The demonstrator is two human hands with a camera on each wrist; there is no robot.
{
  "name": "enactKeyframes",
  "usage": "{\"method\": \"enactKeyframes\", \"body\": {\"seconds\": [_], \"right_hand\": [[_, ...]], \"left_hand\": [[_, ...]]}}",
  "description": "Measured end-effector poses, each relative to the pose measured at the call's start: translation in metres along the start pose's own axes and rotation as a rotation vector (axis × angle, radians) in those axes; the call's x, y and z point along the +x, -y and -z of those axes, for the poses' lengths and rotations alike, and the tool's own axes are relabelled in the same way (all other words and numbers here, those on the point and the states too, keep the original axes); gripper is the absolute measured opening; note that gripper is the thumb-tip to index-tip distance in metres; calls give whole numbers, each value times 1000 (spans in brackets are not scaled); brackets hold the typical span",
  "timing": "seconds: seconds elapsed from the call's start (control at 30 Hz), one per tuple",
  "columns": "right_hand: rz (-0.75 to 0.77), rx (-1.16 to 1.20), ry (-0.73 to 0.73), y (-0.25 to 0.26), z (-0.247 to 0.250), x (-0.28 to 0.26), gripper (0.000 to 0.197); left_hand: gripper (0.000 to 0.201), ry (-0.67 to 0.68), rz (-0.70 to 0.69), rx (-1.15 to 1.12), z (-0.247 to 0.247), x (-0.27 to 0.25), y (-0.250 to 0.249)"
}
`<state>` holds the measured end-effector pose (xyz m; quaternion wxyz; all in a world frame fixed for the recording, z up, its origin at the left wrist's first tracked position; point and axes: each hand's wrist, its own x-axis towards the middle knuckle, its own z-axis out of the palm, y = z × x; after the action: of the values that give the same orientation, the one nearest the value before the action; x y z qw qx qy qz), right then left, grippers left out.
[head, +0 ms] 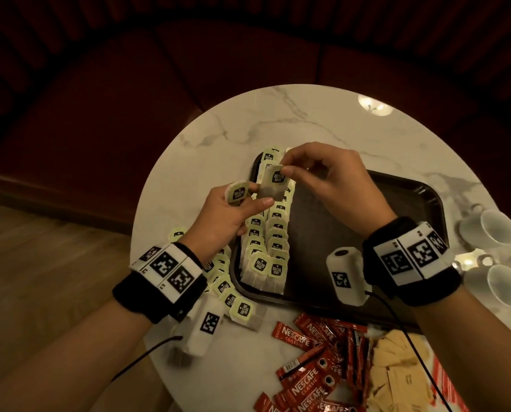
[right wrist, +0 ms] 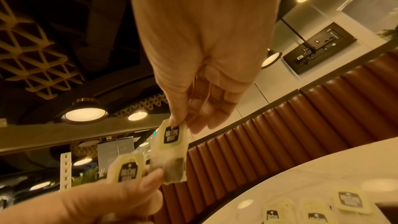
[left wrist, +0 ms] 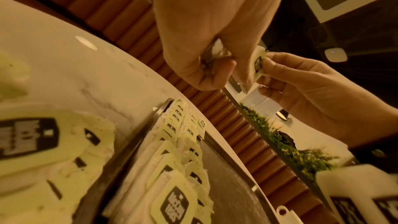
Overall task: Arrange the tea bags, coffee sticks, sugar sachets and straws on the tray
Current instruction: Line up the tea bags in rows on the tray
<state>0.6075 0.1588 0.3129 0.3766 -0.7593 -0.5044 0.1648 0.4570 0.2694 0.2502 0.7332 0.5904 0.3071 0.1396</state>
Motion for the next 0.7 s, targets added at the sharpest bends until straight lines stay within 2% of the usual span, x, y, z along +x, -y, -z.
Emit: {"method": "enactKeyframes", "body": {"seconds": [0.2, 0.37, 0.43, 0.53, 0.63, 0.7], "right_hand": [[-86, 67, -33, -13, 0, -1, 9], [-235, 33, -95, -59, 3, 4, 7], [-297, 9, -104, -83, 2, 5, 8], [-397, -1, -98, -109, -2, 9, 12], [-478, 16, -82, -122, -6, 14, 9], [-492, -8, -96, -128, -8, 20, 7]], "left_hand": [[24, 65, 50, 33, 2, -2, 0], [23, 99, 164, 76, 9, -4, 8], [19, 100, 243, 42, 10, -4, 10], [3, 94, 318, -44, 12, -5, 10], [3, 103, 334, -118, 16, -5, 12], [10, 107, 341, -143, 17, -5, 13]]}}
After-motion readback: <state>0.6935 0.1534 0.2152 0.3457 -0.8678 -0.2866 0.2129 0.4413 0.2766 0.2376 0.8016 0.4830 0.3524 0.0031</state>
